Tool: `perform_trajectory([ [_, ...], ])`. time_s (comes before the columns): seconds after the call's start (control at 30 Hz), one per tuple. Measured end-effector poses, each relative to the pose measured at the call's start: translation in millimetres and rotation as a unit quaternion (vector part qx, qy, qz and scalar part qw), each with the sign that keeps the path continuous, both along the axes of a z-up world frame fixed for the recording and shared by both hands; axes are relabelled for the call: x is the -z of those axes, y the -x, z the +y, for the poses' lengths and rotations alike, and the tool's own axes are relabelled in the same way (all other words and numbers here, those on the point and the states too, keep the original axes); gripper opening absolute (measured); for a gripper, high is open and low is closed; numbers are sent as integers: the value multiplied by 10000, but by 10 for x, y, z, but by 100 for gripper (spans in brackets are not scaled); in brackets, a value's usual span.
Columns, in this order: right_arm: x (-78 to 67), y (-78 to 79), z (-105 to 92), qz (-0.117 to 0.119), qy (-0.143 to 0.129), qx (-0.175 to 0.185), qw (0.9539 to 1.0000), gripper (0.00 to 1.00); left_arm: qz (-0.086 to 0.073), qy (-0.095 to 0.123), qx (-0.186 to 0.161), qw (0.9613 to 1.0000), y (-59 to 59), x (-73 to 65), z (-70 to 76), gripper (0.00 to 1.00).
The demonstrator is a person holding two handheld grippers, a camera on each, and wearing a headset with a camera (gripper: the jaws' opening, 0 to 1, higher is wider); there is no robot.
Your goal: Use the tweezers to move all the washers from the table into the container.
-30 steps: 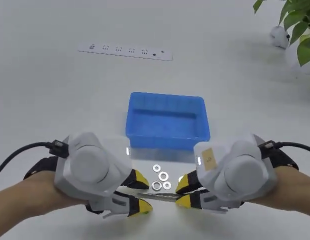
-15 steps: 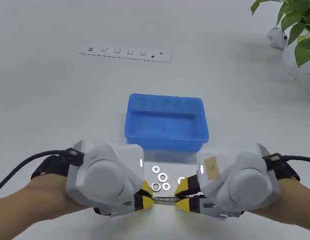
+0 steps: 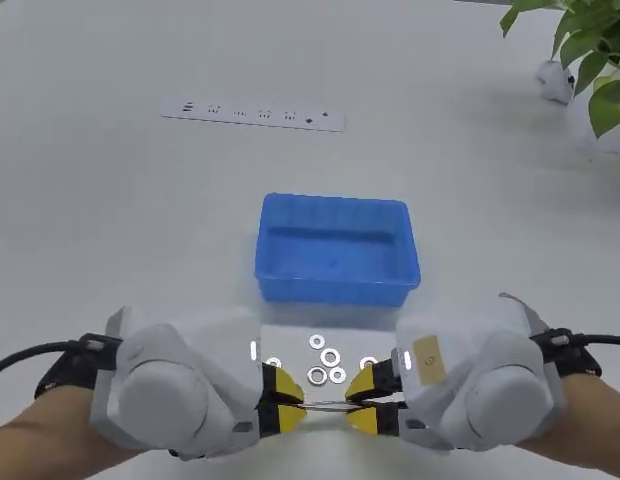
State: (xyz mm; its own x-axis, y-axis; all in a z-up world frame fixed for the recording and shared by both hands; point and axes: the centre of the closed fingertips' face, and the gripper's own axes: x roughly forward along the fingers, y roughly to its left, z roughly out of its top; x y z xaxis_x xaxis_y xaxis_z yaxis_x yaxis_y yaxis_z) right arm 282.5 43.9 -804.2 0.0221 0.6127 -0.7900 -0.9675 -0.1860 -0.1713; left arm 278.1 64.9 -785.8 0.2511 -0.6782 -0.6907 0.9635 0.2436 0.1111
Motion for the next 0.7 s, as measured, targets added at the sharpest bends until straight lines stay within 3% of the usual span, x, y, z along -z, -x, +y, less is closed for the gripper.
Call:
perform_trajectory([
  [0.17, -47, 8, 40, -98, -109, -5, 9999, 7, 8, 125, -87, 9999, 37, -106, 25, 6],
  [0.2, -50, 12, 49, -88, -152, 15, 9998, 7, 26, 238, -136, 9996, 45, -179, 8, 6],
  [0.37, -121, 34, 93, -161, -353, 33, 9992, 7, -126, 245, -47, 9996, 77, -339, -9, 6],
  [0.6, -217, 60, 129, -19, -714, 214, 9972, 7, -160, 566, -87, 9982, 79, -547, -102, 6],
  [0.63, -216, 60, 121, -12, -739, 231, 9970, 7, -108, 602, -89, 9981, 85, -552, -120, 6],
  [0.67, -217, 51, 113, -17, -781, 279, 9966, 7, -196, 552, -57, 9983, 69, -540, -125, 6],
  [0.7, -221, 48, 107, 39, -836, 356, 9959, 7, -178, 569, -63, 9982, 68, -542, -129, 6],
])
